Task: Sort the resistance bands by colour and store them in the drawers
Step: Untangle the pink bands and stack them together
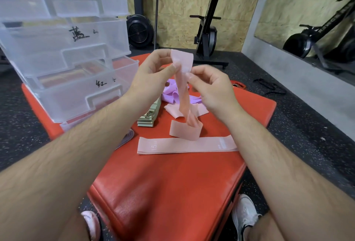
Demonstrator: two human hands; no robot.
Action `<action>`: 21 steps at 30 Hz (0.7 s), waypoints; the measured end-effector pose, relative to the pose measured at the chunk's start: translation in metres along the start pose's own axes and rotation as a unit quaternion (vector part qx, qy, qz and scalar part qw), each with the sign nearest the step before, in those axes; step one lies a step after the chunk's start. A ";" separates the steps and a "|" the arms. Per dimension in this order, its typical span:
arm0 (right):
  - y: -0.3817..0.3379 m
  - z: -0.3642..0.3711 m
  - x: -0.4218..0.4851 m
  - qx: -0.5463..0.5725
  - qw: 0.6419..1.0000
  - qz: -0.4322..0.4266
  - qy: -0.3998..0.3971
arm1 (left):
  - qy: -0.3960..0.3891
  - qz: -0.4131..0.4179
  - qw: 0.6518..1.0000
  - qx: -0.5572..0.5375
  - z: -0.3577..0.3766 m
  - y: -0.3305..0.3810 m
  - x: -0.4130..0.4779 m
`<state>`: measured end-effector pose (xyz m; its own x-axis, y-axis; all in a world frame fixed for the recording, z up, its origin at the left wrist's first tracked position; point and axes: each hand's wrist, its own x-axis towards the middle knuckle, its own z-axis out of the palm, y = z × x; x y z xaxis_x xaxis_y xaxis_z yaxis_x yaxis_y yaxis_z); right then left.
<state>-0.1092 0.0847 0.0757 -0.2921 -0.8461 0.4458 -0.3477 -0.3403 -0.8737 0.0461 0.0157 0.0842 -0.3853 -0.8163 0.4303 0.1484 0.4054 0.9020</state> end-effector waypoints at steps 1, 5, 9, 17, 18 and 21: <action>-0.006 0.000 0.000 0.028 0.999 -0.001 0.016 | -0.014 0.002 1.000 -0.002 0.000 0.003 -0.001; -0.030 -0.004 0.002 0.149 0.988 0.008 0.047 | -0.109 -0.024 0.994 -0.011 0.006 -0.001 -0.007; -0.035 -0.012 0.002 0.199 0.976 0.050 0.077 | -0.091 -0.056 0.994 0.025 0.011 -0.013 -0.011; -0.015 -0.023 0.001 0.166 0.969 0.168 0.075 | -0.036 -0.024 0.999 0.021 0.007 -0.007 -0.004; -0.015 -0.023 0.000 0.162 0.971 0.167 0.062 | -0.039 -0.025 0.999 0.023 0.008 -0.007 -0.005; -0.017 -0.022 -0.003 0.157 0.974 0.160 0.040 | -0.045 -0.018 0.998 0.029 0.011 -0.010 -0.005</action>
<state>-0.1220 0.1020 0.0937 -0.4139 -0.8989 0.1436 0.0577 -0.1834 -0.9813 0.0363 0.0207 0.0725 -0.4698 -0.7921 0.3897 0.0802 0.4013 0.9124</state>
